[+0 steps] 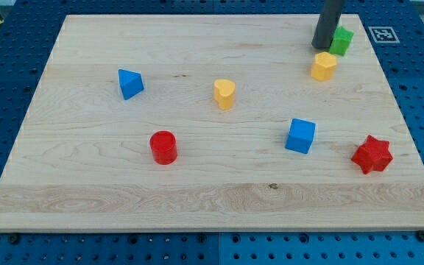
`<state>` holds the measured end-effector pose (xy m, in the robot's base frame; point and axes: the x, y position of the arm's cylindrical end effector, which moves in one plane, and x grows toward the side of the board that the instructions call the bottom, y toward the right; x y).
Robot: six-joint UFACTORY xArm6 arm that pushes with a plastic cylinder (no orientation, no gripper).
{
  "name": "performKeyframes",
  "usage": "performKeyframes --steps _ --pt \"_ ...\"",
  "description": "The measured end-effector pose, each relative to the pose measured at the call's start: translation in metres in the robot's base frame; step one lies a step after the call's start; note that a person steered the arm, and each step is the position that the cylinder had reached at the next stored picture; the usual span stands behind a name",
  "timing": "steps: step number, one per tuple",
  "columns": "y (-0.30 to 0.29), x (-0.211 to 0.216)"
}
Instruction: Slide the yellow heart to the yellow hexagon
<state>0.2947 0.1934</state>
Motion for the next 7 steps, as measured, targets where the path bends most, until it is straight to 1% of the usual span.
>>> performKeyframes --steps 1,2,3,4,5,6,7 --pt "-0.053 0.015" --pt "-0.126 0.023" --pt "-0.202 0.04" --pt "-0.238 0.077" --pt "-0.249 0.095" --pt "-0.248 0.112" --pt "-0.232 0.123"
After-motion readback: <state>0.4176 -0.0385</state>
